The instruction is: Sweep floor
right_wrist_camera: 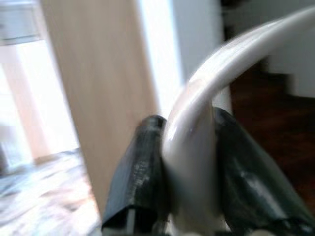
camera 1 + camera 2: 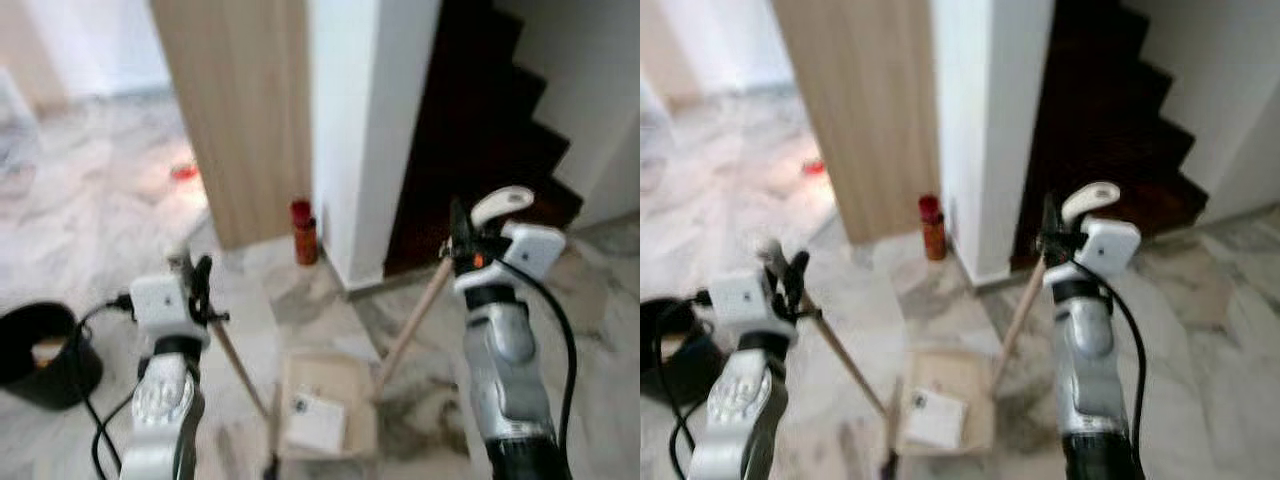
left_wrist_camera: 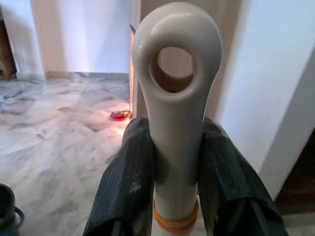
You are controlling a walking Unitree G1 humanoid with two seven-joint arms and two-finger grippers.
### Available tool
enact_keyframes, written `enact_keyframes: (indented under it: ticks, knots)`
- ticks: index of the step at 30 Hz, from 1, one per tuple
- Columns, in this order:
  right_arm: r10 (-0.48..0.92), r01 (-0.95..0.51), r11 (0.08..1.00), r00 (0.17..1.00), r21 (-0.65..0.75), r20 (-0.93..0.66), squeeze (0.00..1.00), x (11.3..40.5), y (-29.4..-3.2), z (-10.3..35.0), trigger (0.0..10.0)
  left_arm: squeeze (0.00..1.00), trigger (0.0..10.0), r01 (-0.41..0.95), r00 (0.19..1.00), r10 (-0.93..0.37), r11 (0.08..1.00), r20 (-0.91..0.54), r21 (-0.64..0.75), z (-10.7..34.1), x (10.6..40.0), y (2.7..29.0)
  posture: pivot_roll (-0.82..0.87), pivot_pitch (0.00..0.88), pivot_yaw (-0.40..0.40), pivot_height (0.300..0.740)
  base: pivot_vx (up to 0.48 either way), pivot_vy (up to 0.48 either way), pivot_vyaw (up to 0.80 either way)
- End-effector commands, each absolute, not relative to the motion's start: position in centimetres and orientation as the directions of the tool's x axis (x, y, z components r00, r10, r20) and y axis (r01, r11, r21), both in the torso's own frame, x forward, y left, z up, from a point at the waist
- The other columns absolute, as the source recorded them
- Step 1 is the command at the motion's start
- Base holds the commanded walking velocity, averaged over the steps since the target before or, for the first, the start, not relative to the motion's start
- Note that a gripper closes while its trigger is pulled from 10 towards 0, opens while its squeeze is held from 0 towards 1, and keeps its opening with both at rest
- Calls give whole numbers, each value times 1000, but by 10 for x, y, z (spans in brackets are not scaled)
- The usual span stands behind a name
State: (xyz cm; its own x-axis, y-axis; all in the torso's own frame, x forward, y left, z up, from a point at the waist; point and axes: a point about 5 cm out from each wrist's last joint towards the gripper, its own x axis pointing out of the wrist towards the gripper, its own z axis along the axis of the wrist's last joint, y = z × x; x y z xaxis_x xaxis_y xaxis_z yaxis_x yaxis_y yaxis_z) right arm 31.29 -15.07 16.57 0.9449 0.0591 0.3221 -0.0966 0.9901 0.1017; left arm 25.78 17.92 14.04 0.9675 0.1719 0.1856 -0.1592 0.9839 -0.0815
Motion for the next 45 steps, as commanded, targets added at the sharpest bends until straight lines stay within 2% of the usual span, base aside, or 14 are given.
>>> enact_keyframes:
  ticks: [1,7,15,45]
  knots:
    - [34,-99,983,926,154,376,0,313,-154,177,10000,0,10000,-150,960,159,987,229,-56,151,258,177,18,0,35,740,0,409,0]
    - [40,-99,986,923,136,383,0,313,-153,178,10000,0,10000,-142,962,153,988,227,-62,151,258,176,20,0,35,740,0,409,0]
    - [57,-118,983,923,138,381,0,313,-150,177,10000,0,10000,-130,964,141,989,227,-64,150,257,173,19,0,36,740,0,410,647]
    - [113,-178,973,921,145,372,0,315,-142,173,10000,0,10000,-83,967,97,994,236,-69,153,262,166,16,0,39,740,0,408,0]
